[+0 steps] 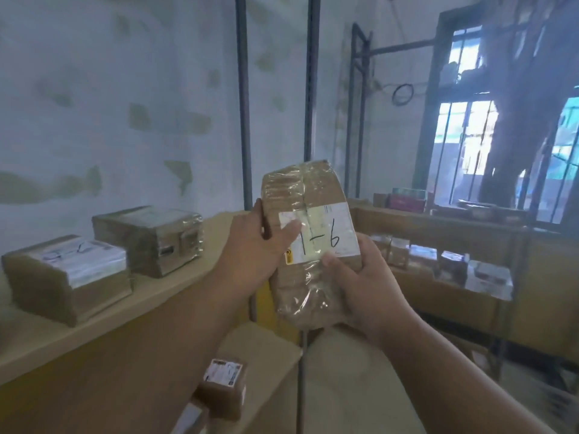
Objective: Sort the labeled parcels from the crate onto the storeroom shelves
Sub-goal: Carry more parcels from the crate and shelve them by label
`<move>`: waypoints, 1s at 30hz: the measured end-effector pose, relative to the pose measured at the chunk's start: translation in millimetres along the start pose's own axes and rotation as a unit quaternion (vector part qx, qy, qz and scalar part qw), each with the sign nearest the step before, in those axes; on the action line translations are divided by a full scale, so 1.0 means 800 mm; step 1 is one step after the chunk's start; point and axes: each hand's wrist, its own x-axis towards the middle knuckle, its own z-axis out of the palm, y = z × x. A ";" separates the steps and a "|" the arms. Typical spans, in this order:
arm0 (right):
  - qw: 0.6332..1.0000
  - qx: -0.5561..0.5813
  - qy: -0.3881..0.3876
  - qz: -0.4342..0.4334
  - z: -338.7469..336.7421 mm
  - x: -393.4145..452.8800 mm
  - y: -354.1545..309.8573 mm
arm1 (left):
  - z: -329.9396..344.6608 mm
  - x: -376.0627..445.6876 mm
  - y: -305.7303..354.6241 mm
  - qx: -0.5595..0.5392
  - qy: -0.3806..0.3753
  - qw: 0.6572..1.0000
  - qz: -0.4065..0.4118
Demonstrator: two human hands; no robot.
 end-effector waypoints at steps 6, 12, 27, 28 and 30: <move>0.998 -0.031 -0.059 -0.024 0.007 0.133 0.032 | -0.007 0.083 -0.039 0.143 0.040 0.989 -0.009; 0.977 -0.112 -0.160 -0.080 0.041 0.265 0.068 | -0.013 0.156 -0.060 0.295 0.124 0.943 -0.092; 0.906 -0.208 -0.331 -0.159 0.157 0.466 0.133 | -0.057 0.269 -0.103 0.547 0.014 0.810 -0.209; 0.902 -0.211 -0.338 -0.165 0.162 0.470 0.136 | -0.061 0.273 -0.108 0.553 0.005 0.805 -0.216; 0.891 -0.220 -0.357 -0.175 0.167 0.475 0.136 | -0.071 0.281 -0.115 0.562 -0.015 0.796 -0.225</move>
